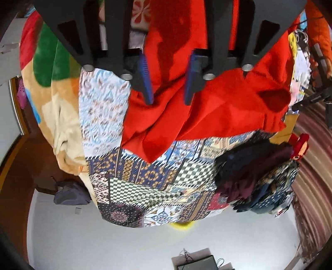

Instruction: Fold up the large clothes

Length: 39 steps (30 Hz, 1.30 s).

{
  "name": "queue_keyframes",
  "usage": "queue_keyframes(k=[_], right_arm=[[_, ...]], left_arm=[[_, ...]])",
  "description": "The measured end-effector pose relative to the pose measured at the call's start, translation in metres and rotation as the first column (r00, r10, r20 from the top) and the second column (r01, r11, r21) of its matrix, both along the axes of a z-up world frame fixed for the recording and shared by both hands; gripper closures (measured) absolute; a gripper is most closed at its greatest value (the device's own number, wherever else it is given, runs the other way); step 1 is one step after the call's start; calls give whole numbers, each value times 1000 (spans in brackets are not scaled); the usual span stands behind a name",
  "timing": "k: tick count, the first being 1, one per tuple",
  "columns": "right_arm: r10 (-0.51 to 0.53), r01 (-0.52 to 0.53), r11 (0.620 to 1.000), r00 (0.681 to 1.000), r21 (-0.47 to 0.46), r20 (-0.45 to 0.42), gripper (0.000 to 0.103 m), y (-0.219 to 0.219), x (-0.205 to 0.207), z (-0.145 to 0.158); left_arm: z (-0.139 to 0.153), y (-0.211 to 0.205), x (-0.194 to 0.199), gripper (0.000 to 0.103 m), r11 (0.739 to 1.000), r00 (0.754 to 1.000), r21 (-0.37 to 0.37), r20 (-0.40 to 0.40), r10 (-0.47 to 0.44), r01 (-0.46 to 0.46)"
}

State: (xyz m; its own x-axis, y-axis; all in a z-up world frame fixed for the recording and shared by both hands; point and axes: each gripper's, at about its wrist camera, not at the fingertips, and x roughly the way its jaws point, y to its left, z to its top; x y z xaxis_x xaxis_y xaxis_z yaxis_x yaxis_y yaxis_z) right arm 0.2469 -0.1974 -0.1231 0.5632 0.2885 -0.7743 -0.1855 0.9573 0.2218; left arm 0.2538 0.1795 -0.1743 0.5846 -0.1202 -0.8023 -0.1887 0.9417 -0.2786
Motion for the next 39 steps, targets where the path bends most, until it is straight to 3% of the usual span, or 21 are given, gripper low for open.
queue_keyframes(k=[5,9,15,21,23,24,26,29,35,39], right_arm=[[-27,27,1000,999,-2,-32,34,1,32,-6],[-56,60,998,993,33,-100,34,-1,66,-26],[-65,91,992,963,88,-263,34,2,109,-67],[-74,116,984,954,132,-290,31,2,127,-75],[-76,112,987,955,112,-287,43,3,132,-77],[-78,109,990,955,95,-287,63,4,135,-79],[-77,106,991,950,82,-301,87,3,142,-84],[-69,102,989,959,107,-275,95,1,147,-75],[-73,89,969,994,232,-77,96,-7,138,0],[-73,74,969,997,234,-13,96,-3,124,17]], left_arm=[[-2,19,31,49,996,998,-64,3,69,-68],[-16,26,59,45,990,995,-103,-32,95,-98],[-46,23,91,45,982,993,-172,-106,55,-73],[-67,17,109,46,972,990,-225,-141,31,-63],[-70,15,114,61,975,989,-213,-142,37,-67],[-72,14,115,73,976,989,-208,-146,37,-67],[-72,14,116,90,980,989,-186,-138,49,-74],[-62,19,113,95,983,992,-160,-103,70,-86],[-4,42,116,96,985,992,-123,23,122,-119],[13,51,111,96,983,986,-108,67,153,-146]])
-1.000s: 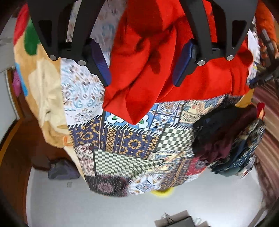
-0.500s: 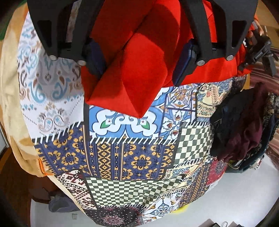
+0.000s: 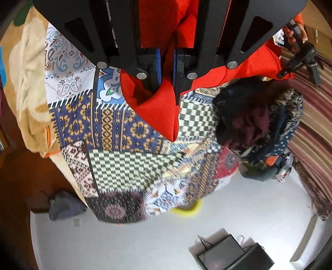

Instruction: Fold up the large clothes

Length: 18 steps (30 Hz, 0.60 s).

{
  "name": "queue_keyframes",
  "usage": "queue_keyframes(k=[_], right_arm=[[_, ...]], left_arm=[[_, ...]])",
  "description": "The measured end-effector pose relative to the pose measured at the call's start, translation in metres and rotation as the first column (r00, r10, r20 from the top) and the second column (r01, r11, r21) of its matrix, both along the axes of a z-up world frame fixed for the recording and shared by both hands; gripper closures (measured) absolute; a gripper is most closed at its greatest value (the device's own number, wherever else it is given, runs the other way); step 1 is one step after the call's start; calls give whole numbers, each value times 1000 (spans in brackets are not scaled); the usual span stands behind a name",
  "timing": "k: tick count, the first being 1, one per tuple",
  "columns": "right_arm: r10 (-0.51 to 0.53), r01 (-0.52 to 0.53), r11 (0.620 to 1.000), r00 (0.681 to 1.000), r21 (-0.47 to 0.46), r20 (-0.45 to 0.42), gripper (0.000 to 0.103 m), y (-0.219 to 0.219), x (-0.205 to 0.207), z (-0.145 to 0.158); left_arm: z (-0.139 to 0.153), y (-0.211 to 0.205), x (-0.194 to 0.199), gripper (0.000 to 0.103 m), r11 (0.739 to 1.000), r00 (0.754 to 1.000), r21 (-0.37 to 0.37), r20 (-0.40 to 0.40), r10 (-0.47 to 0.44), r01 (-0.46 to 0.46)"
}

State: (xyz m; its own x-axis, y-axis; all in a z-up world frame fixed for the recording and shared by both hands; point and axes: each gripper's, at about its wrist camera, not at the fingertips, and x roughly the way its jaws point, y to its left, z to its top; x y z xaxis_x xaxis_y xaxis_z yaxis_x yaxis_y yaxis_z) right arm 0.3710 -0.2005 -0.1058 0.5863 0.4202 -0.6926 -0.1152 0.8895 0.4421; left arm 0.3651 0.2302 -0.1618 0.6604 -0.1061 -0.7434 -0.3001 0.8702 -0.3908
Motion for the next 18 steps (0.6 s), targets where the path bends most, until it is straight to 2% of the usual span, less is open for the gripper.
queue_keyframes(k=[3,9,12,15,18], right_arm=[[-12,12,1000,1000,-25,-15,96,-5,-7,-12],[-130,128,991,985,-28,-118,96,-48,-18,-57],[-224,207,962,971,-177,-80,96,-69,-30,-58],[-239,221,958,967,-182,-84,96,-89,-40,-52],[-213,200,960,976,-197,-49,96,-91,-49,-34]], left_arm=[[-13,7,-4,96,1000,1000,-8,-29,7,-7],[-69,14,-5,91,999,986,8,-166,34,-33],[-74,16,-10,87,999,985,28,-168,39,-34],[-63,5,-9,82,987,981,160,-187,54,-24],[-47,-4,-12,68,968,981,252,-184,63,-15]])
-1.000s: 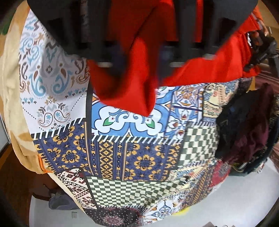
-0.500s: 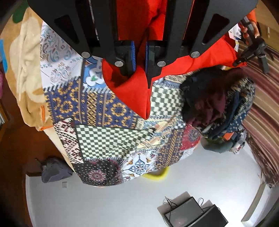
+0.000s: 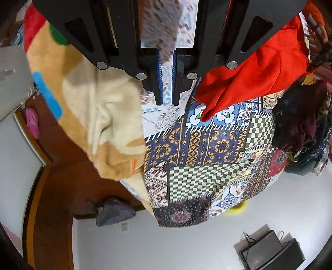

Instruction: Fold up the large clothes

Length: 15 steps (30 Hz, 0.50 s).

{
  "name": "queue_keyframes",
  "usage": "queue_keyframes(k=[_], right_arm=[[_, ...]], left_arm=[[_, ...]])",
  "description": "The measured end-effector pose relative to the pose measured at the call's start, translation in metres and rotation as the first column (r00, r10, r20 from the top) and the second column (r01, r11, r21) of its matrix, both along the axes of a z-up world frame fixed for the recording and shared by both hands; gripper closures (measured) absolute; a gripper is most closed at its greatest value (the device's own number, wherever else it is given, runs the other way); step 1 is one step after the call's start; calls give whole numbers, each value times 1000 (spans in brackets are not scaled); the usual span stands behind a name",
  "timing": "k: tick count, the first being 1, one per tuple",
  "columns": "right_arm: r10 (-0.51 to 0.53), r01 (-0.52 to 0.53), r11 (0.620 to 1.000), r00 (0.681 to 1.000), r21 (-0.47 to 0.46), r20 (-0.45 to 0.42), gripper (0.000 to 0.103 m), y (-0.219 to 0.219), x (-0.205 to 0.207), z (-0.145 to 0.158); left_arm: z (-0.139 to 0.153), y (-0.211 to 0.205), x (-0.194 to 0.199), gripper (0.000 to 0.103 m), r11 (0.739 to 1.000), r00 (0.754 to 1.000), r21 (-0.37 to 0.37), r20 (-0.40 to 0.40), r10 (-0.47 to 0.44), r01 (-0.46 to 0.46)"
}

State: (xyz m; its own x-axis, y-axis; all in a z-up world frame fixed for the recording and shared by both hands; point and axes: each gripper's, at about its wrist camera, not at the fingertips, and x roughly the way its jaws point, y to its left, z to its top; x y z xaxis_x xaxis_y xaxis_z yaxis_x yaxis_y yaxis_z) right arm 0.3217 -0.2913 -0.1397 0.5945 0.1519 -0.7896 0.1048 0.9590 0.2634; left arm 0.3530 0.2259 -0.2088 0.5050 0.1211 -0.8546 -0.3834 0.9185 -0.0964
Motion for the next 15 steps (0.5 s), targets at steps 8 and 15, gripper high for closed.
queue_keyframes(k=[8,15], right_arm=[[208,-209,975,978,74,25,65,65,-11,16],[426,-422,899,905,114,-5,52,145,-33,0]], left_arm=[[33,-30,-22,48,995,994,-12,59,-98,99],[17,-74,-41,37,952,968,-176,37,-249,252]])
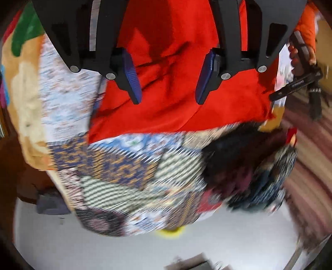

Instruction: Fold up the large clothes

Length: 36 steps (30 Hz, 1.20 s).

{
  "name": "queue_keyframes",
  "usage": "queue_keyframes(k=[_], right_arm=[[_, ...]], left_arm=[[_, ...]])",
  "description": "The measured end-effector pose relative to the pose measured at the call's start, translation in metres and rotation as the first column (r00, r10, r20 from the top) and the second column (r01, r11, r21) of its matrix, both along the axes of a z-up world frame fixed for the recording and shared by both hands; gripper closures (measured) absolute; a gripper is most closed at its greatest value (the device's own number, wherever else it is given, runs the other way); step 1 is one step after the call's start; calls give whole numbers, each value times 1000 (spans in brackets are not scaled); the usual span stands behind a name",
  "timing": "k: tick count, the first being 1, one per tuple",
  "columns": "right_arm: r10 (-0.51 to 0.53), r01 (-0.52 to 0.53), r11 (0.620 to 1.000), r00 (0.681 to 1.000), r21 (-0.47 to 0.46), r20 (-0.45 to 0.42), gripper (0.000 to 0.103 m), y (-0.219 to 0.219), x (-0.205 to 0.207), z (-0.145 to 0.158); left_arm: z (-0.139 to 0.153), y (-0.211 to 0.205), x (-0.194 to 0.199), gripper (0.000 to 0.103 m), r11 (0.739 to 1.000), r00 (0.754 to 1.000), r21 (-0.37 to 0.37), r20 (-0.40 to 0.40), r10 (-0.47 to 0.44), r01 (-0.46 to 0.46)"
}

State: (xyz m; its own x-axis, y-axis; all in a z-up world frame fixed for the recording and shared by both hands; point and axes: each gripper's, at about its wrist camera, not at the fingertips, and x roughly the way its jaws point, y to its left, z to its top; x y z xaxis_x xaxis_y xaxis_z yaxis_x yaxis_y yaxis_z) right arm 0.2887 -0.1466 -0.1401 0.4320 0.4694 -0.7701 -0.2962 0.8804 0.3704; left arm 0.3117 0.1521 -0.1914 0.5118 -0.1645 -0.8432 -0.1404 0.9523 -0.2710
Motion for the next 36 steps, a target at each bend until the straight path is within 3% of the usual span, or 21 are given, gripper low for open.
queue_keyframes(k=[2,8,10,11,12,16,18,20,23,27,31,36], right_arm=[[57,-57,998,998,-8,-35,52,16,-5,-14],[79,-83,996,983,-14,-166,52,23,-7,-54],[68,-65,998,974,19,-214,52,19,-6,-64],[76,-70,997,973,35,-220,52,18,-6,-65],[78,-71,997,974,41,-214,53,19,-7,-63],[120,-118,993,972,22,-203,69,29,-17,-59],[133,-134,991,976,4,-172,86,33,-21,-55],[127,-125,992,982,22,-143,90,33,-24,-48],[119,-115,992,989,52,-91,92,28,-28,-31],[130,-126,989,990,77,-47,92,31,-34,-12],[139,-138,990,990,33,-33,92,34,-44,-11],[109,-111,992,993,-54,-48,92,29,-54,-25]], left_arm=[[-14,-11,-5,37,999,999,-46,-34,-23,22],[-58,-27,-13,38,974,990,-223,-130,-56,26],[-56,-31,-16,43,977,993,-212,-103,-55,33],[-55,-32,-18,54,975,993,-218,-97,-69,47],[-54,-33,-19,65,971,992,-230,-95,-85,61],[-50,-43,-20,78,968,988,-229,-90,-124,101],[-48,-45,-19,82,965,987,-236,-84,-139,116],[-47,-45,-20,84,946,984,-294,-67,-163,137],[-42,-41,-20,92,945,987,-299,-50,-156,134],[-18,-38,-25,96,956,990,-259,13,-142,141],[11,-47,-35,96,976,985,-152,87,-147,159],[-3,-63,-42,90,986,987,54,25,-161,159]])
